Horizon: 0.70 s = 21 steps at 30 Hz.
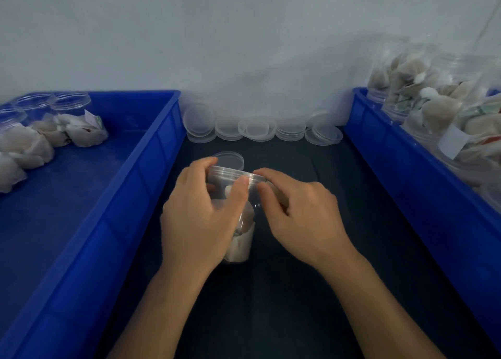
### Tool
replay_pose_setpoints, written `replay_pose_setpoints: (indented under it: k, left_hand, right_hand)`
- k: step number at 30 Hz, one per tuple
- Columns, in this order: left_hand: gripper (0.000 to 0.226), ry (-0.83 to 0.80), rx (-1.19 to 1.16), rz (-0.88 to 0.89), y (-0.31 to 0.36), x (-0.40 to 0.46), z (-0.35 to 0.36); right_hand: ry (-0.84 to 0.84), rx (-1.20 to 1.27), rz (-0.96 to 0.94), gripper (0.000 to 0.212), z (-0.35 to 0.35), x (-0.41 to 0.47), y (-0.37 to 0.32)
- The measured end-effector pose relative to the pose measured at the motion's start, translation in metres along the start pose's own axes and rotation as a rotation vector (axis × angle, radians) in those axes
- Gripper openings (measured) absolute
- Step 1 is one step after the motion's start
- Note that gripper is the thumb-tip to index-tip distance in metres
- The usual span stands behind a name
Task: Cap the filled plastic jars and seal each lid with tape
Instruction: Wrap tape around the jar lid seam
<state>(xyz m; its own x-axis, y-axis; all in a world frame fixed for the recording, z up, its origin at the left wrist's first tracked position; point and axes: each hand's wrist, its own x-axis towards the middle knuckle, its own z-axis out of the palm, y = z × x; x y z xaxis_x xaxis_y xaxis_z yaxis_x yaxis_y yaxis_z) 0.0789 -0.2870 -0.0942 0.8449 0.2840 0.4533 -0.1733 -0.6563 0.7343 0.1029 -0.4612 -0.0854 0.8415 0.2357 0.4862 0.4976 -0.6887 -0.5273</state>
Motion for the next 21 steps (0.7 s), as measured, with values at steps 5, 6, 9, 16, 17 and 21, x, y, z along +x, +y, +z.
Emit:
replay_pose_setpoints:
  k: [5, 6, 9, 16, 17, 21]
  left_hand:
    - [0.087, -0.108, -0.09, -0.079, 0.002, 0.001, 0.004]
    - [0.085, -0.122, -0.136, -0.092, 0.001, 0.002, 0.004]
    - [0.071, -0.126, -0.208, -0.11, -0.004, 0.004, 0.003]
    - [0.08, -0.121, -0.322, -0.1, -0.004, 0.007, 0.001]
    - [0.081, -0.121, -0.332, -0.094, -0.004, 0.007, 0.001]
    - [0.076, -0.131, -0.39, -0.09, -0.005, 0.007, 0.001]
  right_hand:
    - [-0.016, -0.027, 0.015, 0.046, 0.0, -0.001, -0.003]
    - [-0.047, -0.022, 0.028, 0.046, -0.001, -0.001, -0.002]
    - [-0.118, -0.009, 0.06, 0.044, -0.007, 0.002, 0.003]
    - [-0.148, -0.071, 0.069, 0.047, -0.012, 0.005, 0.008]
    - [-0.148, -0.06, 0.071, 0.047, -0.011, 0.006, 0.008]
    - [-0.151, -0.028, 0.071, 0.043, -0.01, 0.005, 0.011]
